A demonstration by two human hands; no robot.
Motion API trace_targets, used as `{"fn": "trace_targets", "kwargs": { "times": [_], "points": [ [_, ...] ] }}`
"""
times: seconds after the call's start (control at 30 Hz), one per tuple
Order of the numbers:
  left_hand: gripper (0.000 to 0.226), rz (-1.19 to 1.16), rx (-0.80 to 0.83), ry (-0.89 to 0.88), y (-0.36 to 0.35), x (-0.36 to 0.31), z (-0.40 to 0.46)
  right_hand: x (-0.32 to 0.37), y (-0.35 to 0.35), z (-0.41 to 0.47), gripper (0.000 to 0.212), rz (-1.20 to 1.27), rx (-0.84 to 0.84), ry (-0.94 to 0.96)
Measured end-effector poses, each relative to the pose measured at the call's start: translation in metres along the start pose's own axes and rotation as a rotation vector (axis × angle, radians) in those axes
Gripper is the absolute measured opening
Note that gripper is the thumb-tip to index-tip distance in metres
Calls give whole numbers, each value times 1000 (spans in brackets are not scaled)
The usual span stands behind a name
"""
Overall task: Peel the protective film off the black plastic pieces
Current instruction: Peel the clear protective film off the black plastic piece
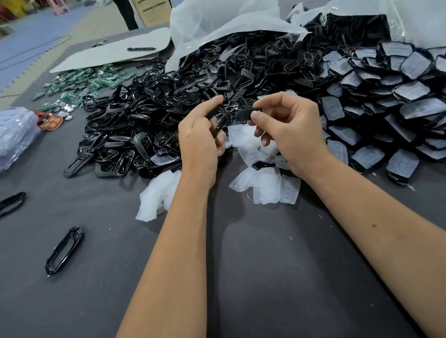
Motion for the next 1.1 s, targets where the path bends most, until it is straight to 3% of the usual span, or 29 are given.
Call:
{"fn": "trace_targets", "kwargs": {
  "times": [0.23, 0.43, 0.63, 0.9, 1.1],
  "points": [
    [25, 150, 42, -74, -5, -4, -4, -3, 2, 1, 8, -22, -45, -26],
    [36, -21, 169, 97, -19, 7, -7, -2, 1, 1, 10, -42, -21, -19],
    [28, -113, 182, 133, -18, 6, -7, -6, 8, 4, 10, -110, -97, -13],
    [30, -25, 163, 85, -13, 8, -5, 0, 5, 2, 13, -129, -72, 35],
    [30, 42, 169, 55, -13, 8, -5, 5, 3, 0, 4, -299, -88, 97]
  ]
}}
Point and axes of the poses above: each hand's wrist, its own z-axis towards the middle knuckle, its own y-axis out of the back of the hand, x = y × z, the point moved 7 cm from there along z, towards the middle knuckle, and after that the axes turned 3 degrees about -x, right-handed, at the moved point
